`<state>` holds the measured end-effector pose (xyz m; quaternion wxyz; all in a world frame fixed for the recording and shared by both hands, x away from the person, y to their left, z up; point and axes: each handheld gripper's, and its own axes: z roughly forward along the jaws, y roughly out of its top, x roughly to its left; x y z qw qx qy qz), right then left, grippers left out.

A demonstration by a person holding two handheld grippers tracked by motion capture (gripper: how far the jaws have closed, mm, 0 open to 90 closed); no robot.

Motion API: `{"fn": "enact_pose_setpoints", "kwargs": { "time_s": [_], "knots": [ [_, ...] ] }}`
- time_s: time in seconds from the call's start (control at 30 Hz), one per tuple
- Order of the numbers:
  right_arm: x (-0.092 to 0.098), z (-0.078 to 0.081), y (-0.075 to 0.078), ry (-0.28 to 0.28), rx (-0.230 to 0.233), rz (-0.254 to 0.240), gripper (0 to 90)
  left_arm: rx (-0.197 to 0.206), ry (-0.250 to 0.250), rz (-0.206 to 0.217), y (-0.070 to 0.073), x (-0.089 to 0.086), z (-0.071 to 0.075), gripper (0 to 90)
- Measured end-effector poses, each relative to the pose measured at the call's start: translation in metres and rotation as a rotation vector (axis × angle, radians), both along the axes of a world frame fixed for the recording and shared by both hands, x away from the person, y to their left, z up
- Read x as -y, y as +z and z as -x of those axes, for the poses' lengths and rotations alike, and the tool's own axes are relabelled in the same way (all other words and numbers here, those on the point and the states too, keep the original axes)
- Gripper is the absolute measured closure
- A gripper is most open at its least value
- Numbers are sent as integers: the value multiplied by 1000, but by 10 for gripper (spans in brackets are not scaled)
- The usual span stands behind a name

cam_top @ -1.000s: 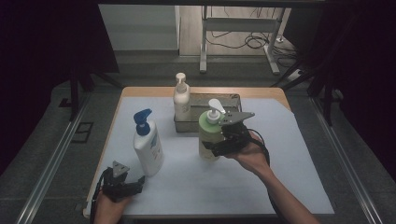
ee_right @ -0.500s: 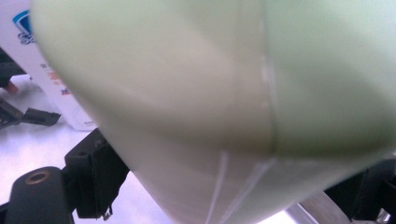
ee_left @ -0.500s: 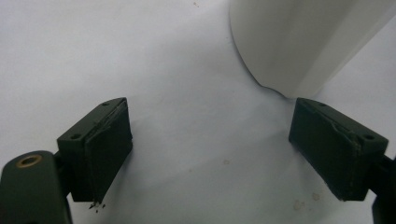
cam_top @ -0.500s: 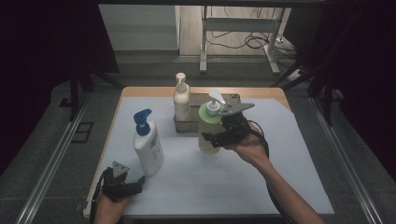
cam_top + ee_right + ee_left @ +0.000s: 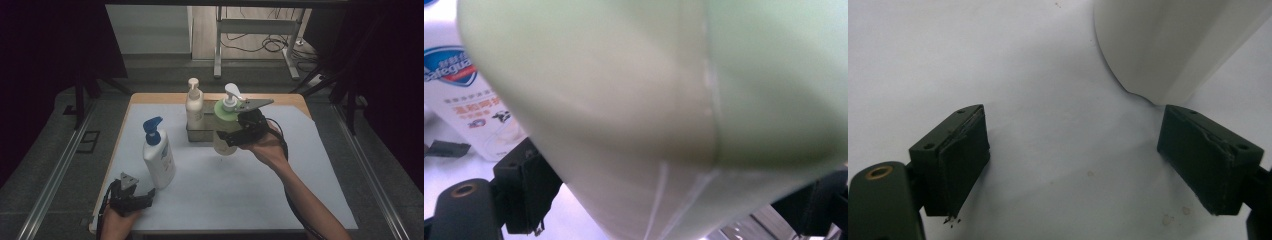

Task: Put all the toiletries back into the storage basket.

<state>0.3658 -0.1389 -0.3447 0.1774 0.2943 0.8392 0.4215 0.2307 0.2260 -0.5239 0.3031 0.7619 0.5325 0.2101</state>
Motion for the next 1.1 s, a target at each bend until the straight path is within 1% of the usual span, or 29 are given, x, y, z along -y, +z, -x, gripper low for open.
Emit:
{"fn": "enact_pose_setpoints", "kwargs": {
  "time_s": [0.13, 0.23, 0.27, 0.37, 0.43, 0.53, 0.57, 0.63, 0.7, 0.83, 1.1],
  "knots": [
    [0, -6, 4, -16, 10, 3, 121, 1, 1, 0, 0, 0, 0, 131],
    [1, -16, 6, -39, 18, 12, 121, 0, 0, -1, 0, 0, 0, 131],
    [1, -18, 7, -47, 13, 11, 121, 1, 1, 0, 0, 0, 0, 131],
    [0, -22, 7, -53, 12, 9, 121, 0, 0, 0, 0, 0, 0, 131],
    [-2, -29, 8, -62, 16, 10, 121, 0, 0, 0, 0, 0, 0, 131],
    [-4, -32, 9, -66, 17, 12, 121, 0, 0, 1, 0, 0, 0, 131],
    [-6, -37, 10, -68, 19, 12, 121, 0, 0, 1, 0, 0, 0, 131],
    [-7, -38, 10, -72, 21, 12, 121, 0, 0, 1, 0, 0, 0, 131],
    [-11, -45, 10, -81, 21, 10, 121, 0, 0, 1, 0, 0, 0, 131],
    [-14, -51, 9, -91, 22, 8, 121, -1, 0, 1, 0, 0, 0, 131],
    [-20, -69, 5, -122, 8, -5, 121, -3, 0, 2, 0, 0, 0, 131]
  ]
}}
